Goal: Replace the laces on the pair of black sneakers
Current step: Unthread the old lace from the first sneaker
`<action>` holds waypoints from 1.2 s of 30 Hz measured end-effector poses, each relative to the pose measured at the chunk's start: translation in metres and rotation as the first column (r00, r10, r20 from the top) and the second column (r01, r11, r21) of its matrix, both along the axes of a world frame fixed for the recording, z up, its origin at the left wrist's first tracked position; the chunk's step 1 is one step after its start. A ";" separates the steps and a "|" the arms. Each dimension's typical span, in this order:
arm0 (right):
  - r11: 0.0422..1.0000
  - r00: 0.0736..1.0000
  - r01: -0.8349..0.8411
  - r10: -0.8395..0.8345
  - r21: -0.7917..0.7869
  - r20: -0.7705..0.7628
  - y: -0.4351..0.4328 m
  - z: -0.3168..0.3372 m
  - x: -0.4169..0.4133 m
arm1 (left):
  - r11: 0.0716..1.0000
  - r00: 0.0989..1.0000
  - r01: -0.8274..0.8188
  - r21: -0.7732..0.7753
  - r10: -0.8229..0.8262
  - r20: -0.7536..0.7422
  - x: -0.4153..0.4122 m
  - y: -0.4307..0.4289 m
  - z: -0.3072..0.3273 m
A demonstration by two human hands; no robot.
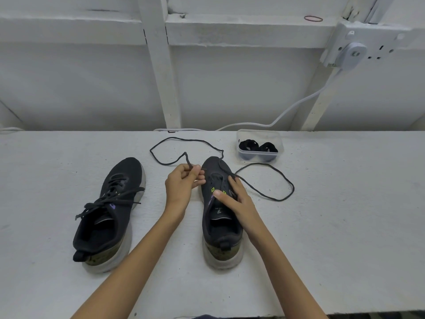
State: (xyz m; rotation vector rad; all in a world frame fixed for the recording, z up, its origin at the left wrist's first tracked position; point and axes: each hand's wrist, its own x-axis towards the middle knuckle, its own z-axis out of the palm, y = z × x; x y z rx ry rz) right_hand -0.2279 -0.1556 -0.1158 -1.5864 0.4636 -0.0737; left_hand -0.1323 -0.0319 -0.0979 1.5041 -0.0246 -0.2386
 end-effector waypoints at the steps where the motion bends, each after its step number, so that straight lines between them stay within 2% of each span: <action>1: 0.996 0.998 0.060 -0.059 -0.059 0.025 0.000 0.002 0.001 | 0.999 0.999 0.024 -0.035 -0.025 -0.022 -0.003 0.002 0.004; 4: 0.941 0.961 0.241 -0.196 -0.237 0.197 0.001 0.016 0.002 | 0.984 0.985 0.150 -0.100 -0.157 -0.065 -0.010 0.007 0.017; 7: 0.934 0.930 0.271 -0.191 -0.235 0.314 0.004 0.029 0.008 | 0.964 0.966 0.224 -0.146 -0.239 -0.098 -0.015 0.008 0.023; 12: 0.943 0.940 0.233 -0.157 -0.236 0.304 0.009 0.039 0.014 | 0.948 0.954 0.240 -0.207 -0.270 -0.130 -0.018 0.009 0.029; 24: 0.953 0.938 0.212 -0.136 -0.218 0.318 0.009 0.050 0.013 | 0.925 0.927 0.309 -0.221 -0.345 -0.149 -0.019 0.007 0.035; 29: 0.952 0.928 0.191 -0.096 -0.239 0.360 0.009 0.052 0.011 | 0.893 0.893 0.307 -0.328 -0.389 -0.224 -0.017 0.007 0.036; 32: 0.970 0.938 0.091 -0.008 -0.224 0.347 0.010 0.056 0.008 | 0.848 0.854 0.233 -0.476 -0.413 -0.317 -0.010 0.003 0.046; 34: 0.975 0.948 -0.109 0.160 -0.193 0.275 0.006 0.058 0.004 | 0.806 0.830 0.169 -0.568 -0.427 -0.358 -0.002 0.003 0.058; 36: 0.937 0.931 -0.291 0.324 -0.192 0.170 -0.001 0.063 0.002 | 0.783 0.821 0.142 -0.605 -0.435 -0.370 0.006 0.005 0.070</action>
